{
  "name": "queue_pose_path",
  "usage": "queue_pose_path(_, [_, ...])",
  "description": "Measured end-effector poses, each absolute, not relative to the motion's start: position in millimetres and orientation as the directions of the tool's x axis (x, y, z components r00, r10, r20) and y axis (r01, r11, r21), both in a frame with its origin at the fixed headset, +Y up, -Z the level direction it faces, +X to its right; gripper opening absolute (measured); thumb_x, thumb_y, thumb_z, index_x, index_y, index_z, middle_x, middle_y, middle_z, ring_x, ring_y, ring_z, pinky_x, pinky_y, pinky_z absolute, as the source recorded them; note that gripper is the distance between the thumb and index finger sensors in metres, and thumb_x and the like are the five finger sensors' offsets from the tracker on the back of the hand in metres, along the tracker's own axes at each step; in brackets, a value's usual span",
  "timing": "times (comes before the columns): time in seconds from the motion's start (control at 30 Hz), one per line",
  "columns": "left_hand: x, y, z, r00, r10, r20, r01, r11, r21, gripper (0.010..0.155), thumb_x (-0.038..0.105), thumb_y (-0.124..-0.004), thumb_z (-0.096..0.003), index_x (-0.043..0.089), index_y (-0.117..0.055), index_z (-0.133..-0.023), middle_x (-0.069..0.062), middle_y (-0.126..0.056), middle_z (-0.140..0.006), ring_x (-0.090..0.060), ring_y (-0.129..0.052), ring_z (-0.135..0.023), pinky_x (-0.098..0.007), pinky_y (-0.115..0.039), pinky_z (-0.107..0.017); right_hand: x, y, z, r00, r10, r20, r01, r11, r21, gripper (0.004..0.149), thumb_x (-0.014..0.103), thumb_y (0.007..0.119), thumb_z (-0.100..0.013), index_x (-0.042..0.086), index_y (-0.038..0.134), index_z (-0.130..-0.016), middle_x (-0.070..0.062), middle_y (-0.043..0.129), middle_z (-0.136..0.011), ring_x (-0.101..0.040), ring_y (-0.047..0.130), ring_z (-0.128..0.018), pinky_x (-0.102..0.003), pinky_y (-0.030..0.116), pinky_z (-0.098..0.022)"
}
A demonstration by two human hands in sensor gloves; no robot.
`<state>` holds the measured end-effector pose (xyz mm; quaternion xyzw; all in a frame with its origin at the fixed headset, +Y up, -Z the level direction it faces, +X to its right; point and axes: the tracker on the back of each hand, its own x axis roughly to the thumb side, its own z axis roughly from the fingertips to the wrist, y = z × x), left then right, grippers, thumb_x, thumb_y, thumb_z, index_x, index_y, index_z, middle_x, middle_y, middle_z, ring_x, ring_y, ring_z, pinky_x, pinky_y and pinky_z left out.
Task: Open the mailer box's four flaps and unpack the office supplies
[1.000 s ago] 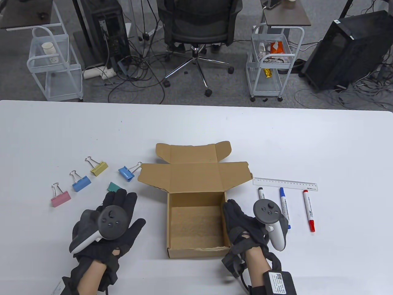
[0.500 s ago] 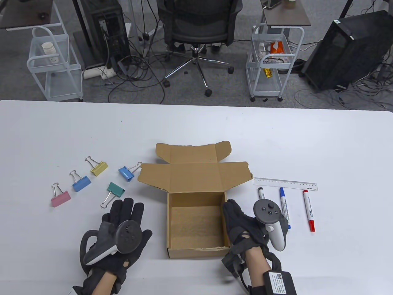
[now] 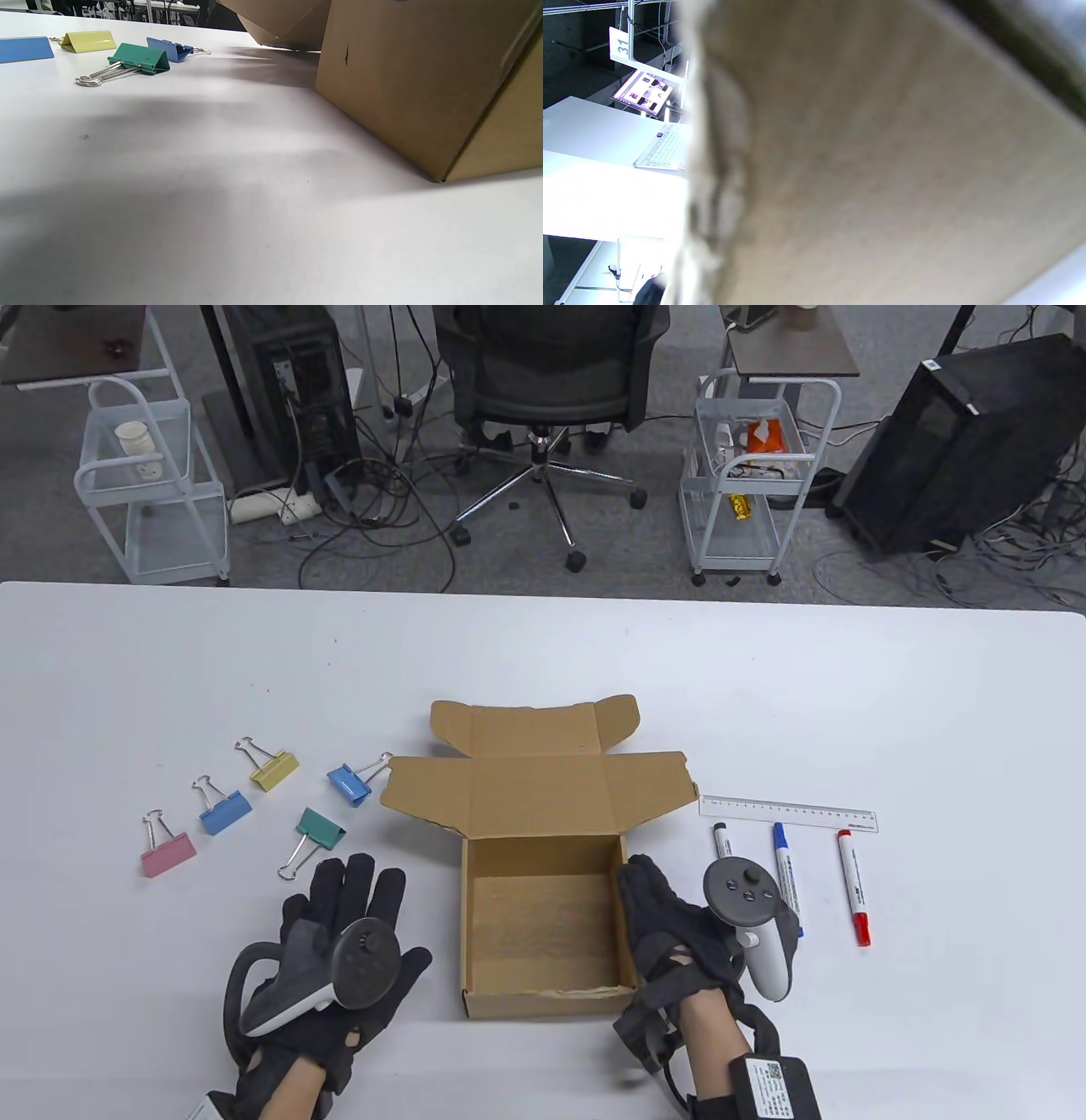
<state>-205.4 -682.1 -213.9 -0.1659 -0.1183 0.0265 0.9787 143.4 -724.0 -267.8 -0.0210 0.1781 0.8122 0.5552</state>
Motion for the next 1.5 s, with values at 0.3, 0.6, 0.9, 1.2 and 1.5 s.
queue_pose_path(0.3, [-207,-684,-215,0.965,0.120,0.233,-0.031,0.936,-0.352,0.083,0.061,-0.047,-0.0574,0.015,-0.009,-0.116,-0.020,-0.001,-0.122,-0.051,-0.005,-0.112,-0.073,-0.025,-0.072,150,-697,-262,-0.424,0.885,-0.193,-0.893,-0.373,0.253,0.073,0.043,0.040,-0.064,-0.008,0.027,-0.114,-0.042,0.034,-0.119,-0.069,0.040,-0.101,-0.075,0.044,-0.069])
queue_pose_path(0.6, [-209,-683,-214,0.962,0.144,0.233,-0.053,0.932,-0.360,0.083,0.060,-0.048,-0.0576,0.016,-0.009,-0.116,-0.020,-0.002,-0.123,-0.051,-0.007,-0.112,-0.073,-0.025,-0.072,173,-655,-242,-0.679,0.729,-0.082,-0.725,-0.650,0.229,0.072,0.043,0.042,-0.064,-0.005,0.028,-0.115,-0.039,0.026,-0.120,-0.068,0.029,-0.102,-0.076,0.038,-0.069])
queue_pose_path(0.9, [-211,-681,-213,0.962,0.153,0.228,-0.065,0.933,-0.354,0.083,0.060,-0.048,-0.0577,0.016,-0.010,-0.116,-0.020,-0.002,-0.123,-0.051,-0.007,-0.112,-0.073,-0.025,-0.072,176,-646,-210,-0.849,0.525,0.064,-0.516,-0.848,0.120,0.070,0.044,0.045,-0.064,0.001,0.028,-0.116,-0.032,0.022,-0.123,-0.062,0.017,-0.104,-0.076,0.032,-0.069])
queue_pose_path(1.2, [-212,-682,-214,0.964,0.159,0.215,-0.071,0.926,-0.370,0.083,0.060,-0.048,-0.0576,0.016,-0.010,-0.116,-0.021,-0.002,-0.123,-0.051,-0.006,-0.112,-0.073,-0.025,-0.072,174,-662,-192,-0.916,0.379,0.129,-0.377,-0.925,0.035,0.071,0.046,0.047,-0.063,0.004,0.028,-0.116,-0.030,0.021,-0.123,-0.061,0.014,-0.104,-0.076,0.029,-0.070])
queue_pose_path(1.5, [-211,-683,-215,0.965,0.146,0.219,-0.054,0.924,-0.378,0.083,0.060,-0.048,-0.0577,0.016,-0.009,-0.116,-0.021,-0.002,-0.122,-0.051,-0.006,-0.112,-0.073,-0.025,-0.072,166,-674,-180,-0.959,0.219,0.177,-0.227,-0.973,-0.028,0.070,0.047,0.048,-0.063,0.007,0.026,-0.116,-0.027,0.019,-0.124,-0.059,0.010,-0.105,-0.076,0.026,-0.071])
